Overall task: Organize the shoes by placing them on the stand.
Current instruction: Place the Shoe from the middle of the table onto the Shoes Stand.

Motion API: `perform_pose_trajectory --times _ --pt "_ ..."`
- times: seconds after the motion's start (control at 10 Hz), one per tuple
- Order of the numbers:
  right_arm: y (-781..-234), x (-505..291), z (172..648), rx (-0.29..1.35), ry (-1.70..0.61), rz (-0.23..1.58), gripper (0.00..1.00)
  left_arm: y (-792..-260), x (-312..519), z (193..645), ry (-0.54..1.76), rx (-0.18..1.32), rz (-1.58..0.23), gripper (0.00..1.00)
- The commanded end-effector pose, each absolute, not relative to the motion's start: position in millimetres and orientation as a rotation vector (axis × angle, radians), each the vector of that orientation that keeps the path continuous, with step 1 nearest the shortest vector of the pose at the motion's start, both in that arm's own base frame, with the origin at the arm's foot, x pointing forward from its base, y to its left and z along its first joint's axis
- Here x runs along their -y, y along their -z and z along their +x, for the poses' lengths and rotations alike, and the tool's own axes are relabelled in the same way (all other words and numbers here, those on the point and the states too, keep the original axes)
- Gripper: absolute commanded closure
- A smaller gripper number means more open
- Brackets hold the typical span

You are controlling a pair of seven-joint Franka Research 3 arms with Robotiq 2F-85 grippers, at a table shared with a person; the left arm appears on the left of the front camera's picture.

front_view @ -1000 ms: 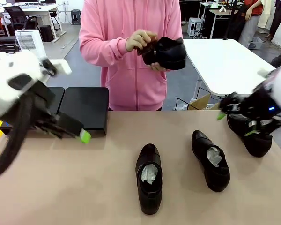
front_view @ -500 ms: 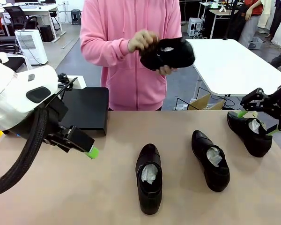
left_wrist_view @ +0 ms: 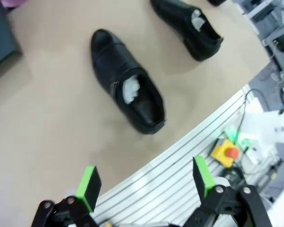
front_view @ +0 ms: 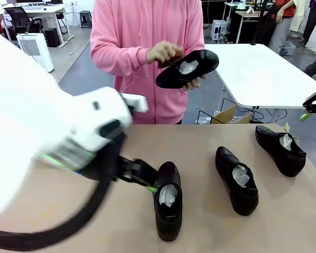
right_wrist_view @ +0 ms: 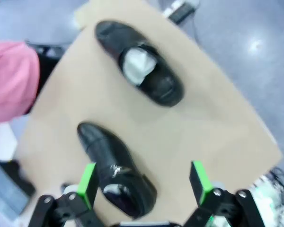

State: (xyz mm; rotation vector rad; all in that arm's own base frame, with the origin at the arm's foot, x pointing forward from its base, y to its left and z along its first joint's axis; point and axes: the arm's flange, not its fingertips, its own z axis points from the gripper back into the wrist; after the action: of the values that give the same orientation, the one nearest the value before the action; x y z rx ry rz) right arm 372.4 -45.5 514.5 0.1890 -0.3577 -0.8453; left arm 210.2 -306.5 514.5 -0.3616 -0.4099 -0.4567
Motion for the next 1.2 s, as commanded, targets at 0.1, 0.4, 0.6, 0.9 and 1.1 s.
perform_pose_trajectory --times 0.1,0.4,0.6,0.9,1.1 --pt "-514 46 372 0.358 0.845 0.189 0.0 -489 383 227 0.32 0.343 -0.277 0.0" --pt "-514 46 372 0.358 0.845 0.189 0.0 -463 432 235 0.263 0.274 -0.218 0.0" --pt "-514 46 372 0.358 0.845 0.189 0.0 -446 458 241 0.228 0.233 -0.176 0.0" --pt "-514 46 372 0.358 0.845 0.189 0.0 -423 484 254 0.156 0.2 -0.155 0.0" --pt "-514 46 372 0.358 0.845 0.189 0.0 -400 494 269 0.108 0.218 -0.15 0.0"
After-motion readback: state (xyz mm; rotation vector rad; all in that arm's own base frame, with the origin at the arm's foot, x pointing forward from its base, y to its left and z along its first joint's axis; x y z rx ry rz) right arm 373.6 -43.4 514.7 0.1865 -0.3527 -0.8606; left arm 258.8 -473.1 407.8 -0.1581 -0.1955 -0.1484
